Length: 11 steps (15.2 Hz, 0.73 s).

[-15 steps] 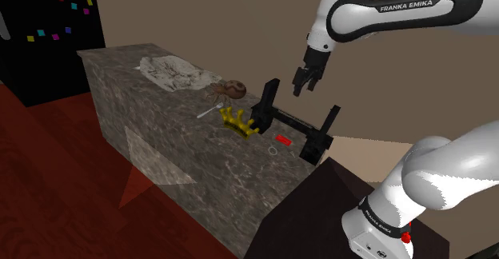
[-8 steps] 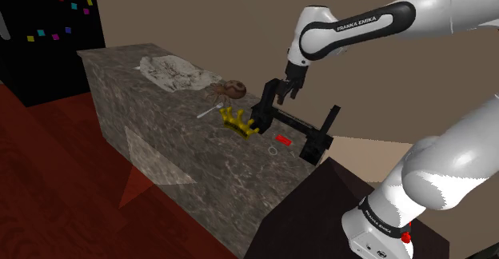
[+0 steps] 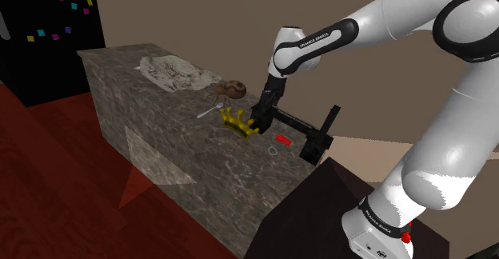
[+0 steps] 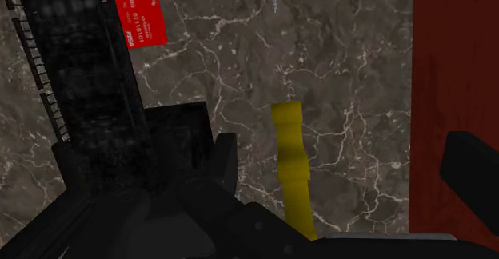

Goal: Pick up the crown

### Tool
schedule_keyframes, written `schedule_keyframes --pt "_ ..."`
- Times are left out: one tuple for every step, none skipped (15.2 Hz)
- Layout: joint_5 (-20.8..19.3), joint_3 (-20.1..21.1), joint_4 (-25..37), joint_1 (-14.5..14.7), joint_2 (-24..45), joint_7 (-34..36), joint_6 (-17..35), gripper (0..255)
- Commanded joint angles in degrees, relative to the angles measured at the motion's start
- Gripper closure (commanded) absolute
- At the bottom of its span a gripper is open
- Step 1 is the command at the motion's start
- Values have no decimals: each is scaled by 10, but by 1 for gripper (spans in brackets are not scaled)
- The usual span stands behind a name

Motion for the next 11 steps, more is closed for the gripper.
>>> schedule_keyframes --pt "7 1 32 -2 46 -15 13 0" --pt "10 3 48 -3 69 -22 19 0" --pt "14 5 65 -5 92 -28 24 0" --pt "16 6 82 -6 114 -34 28 0" --pt "19 8 101 -8 137 -40 32 0" --pt "21 11 119 -9 159 -45 35 0" --pt "23 13 139 -11 182 -50 38 0" --pt "25 15 160 -12 205 -55 39 0" --pt "26 17 181 -14 228 -60 40 0" --pt "27 20 203 -15 251 -64 40 0" --pt "28 22 227 -16 274 -69 39 0"
